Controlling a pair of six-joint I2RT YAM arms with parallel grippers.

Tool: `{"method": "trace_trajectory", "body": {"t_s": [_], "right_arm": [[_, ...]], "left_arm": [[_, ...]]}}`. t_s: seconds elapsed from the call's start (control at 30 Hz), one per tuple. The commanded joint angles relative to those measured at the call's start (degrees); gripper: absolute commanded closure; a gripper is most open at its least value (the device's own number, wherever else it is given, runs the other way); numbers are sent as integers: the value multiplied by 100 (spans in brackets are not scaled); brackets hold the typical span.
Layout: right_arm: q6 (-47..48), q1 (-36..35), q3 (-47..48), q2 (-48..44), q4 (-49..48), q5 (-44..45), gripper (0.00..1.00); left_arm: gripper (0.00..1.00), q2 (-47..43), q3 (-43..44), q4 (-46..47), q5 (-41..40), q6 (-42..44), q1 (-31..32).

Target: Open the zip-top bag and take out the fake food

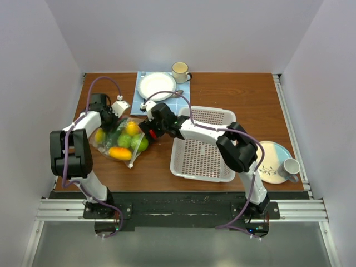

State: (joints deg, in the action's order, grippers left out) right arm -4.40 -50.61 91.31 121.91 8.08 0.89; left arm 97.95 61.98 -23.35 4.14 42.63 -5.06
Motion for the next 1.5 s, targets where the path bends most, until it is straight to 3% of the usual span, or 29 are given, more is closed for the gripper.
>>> {"method": "trace_trajectory", "body": {"t_s": [0.0,0.27,0.6,0.7,0.8,0.87,1.0,1.07,1.27,1.47], "right_arm": [[-438,51,247,262,-298,-97,12],[-895,16,704,694,-342,-545,18],[-808,-177,1284,826,-26,-493,17],[-860,-186,1398,966,202,-545,25],[-904,-204,1303,1019,361,-563,26],[-913,-221,1206,1019,440,-554,31],[-817,-230,584,722,695,-441,61],[-799,-230,292,274,704,-353,67],[-659,-230,-262,-798,1257,-185,70],[-510,-221,0,-1169,2179,-649,62]], "left_arm": [[100,-145,-98,-11,60,43,5],[100,-206,-142,-134,174,26,23],[100,-373,-344,-248,262,8,137],[100,-443,-379,-222,254,17,146],[100,-479,-397,-213,184,61,146],[100,-487,-432,-196,166,79,137],[100,-549,-458,-135,61,79,146],[100,-567,-485,-82,8,70,146],[100,-593,-528,6,-177,-18,128],[100,-690,-651,76,-335,-88,137]]}}
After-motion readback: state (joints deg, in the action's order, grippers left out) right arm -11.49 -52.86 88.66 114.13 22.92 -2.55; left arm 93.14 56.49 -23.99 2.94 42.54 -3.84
